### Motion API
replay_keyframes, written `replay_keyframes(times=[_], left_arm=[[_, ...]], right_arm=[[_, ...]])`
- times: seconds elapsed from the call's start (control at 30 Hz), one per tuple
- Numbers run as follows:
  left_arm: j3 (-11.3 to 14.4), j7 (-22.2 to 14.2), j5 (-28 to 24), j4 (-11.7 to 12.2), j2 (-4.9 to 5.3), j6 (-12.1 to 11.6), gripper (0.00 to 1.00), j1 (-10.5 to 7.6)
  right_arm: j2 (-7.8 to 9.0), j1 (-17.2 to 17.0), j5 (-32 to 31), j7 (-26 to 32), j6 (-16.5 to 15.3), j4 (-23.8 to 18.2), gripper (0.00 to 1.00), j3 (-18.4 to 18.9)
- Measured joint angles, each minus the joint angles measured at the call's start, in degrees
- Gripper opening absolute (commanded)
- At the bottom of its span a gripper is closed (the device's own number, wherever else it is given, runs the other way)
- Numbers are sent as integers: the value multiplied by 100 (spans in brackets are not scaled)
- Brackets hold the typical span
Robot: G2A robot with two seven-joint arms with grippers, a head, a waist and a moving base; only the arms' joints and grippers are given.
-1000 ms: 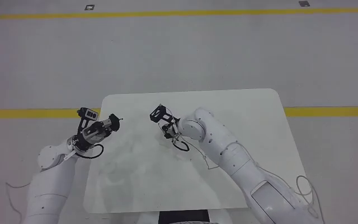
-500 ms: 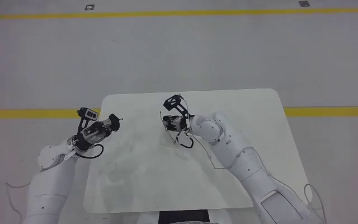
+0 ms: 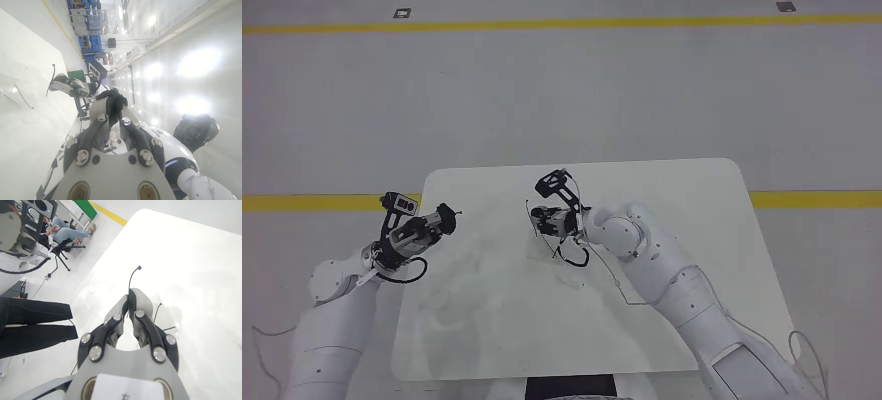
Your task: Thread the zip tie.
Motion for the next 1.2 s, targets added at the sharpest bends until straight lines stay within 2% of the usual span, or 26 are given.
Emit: replay_keyframes(times=[0.1,0.23,0.53,0.7,0.87,1.2], left_arm=[[0,0,0,0,0,0,0,0],[0,0,0,0,0,0,0,0],[0,0,0,0,0,0,0,0],[0,0,0,0,0,0,0,0],[0,0,0,0,0,0,0,0],[0,0,0,0,0,0,0,0]], right_arm=[[-3,-73,111,-159,38,-40,0,31],[0,-229,392,-754,202,-226,0,168],[6,-689,1068,-1649,357,-960,0,341],[-16,-827,1429,-1888,365,-1217,0,276],[-15,-917,1660,-2081,82,-1281,0,261],[-13,-918,1678,-2075,58,-1281,0,264]])
